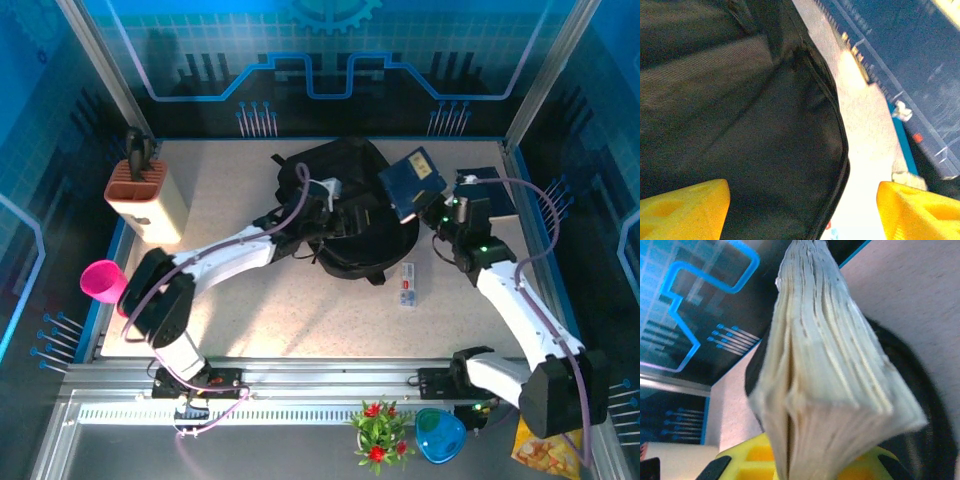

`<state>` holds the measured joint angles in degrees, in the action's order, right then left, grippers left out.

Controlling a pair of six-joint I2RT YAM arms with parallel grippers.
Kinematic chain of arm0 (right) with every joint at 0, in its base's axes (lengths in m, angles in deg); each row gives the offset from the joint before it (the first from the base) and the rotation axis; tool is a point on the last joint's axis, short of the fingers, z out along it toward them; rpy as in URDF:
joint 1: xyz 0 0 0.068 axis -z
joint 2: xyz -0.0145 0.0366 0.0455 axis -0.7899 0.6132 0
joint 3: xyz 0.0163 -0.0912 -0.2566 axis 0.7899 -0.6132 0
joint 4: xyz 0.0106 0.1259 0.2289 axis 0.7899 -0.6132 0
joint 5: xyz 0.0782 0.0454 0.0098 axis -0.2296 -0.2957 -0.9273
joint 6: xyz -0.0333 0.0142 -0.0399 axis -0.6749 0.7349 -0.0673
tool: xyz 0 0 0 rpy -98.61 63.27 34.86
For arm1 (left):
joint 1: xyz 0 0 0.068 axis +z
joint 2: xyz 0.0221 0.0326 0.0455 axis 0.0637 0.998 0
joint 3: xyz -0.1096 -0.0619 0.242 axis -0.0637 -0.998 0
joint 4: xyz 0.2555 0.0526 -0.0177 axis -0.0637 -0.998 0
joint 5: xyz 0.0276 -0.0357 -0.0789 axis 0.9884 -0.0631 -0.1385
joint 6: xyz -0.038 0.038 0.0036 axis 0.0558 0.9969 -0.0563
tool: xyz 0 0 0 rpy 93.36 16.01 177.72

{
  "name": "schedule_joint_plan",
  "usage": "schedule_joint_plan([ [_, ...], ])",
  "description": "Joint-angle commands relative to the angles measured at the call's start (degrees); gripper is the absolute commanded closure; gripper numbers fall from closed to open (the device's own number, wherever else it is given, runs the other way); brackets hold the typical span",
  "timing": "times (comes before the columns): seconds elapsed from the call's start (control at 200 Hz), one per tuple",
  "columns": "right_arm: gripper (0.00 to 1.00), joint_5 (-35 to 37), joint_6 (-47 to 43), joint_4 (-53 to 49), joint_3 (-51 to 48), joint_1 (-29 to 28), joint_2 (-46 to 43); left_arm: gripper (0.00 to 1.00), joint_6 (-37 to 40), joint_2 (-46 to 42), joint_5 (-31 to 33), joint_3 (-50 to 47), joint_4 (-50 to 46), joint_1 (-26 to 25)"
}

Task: Pack the student bag
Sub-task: Open the student bag at the top-center of the table.

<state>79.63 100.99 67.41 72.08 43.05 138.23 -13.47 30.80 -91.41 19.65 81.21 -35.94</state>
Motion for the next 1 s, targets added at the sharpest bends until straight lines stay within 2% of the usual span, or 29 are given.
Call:
schedule_joint_plan([
  [0.0,0.93,-1.9,-4.61,-5.24,-0.86,4.27,-4.13,0.24,6.0,5.15,-4.66,6.37,-5.1,-2.05],
  [0.19,0.93,-5.8,-6.02,-8.9,-2.6,12.63,-8.21,0.33,12.64,16.16,-7.51,18.73,-13.42,-5.67],
  [0.315,0.93,-8.2,-6.35,-9.92,-3.82,15.88,-9.67,0.39,15.81,21.83,-8.76,25.55,-17.81,-7.21],
  [0.545,0.93,-10.01,-6.71,-10.87,-4.95,18.08,-11.22,0.5,15.26,28.34,-12.28,33.43,-21.03,-7.32],
  [0.795,0.93,-10.86,-6.65,-11.07,-5.41,19.06,-11.77,0.58,14.92,31.28,-10.64,37.04,-22.92,-7.36],
  [0.996,0.94,-10.97,-6.54,-11.16,-5.5,19.46,-11.99,0.69,15.4,32.24,-10.62,38.39,-24.33,-7.34],
])
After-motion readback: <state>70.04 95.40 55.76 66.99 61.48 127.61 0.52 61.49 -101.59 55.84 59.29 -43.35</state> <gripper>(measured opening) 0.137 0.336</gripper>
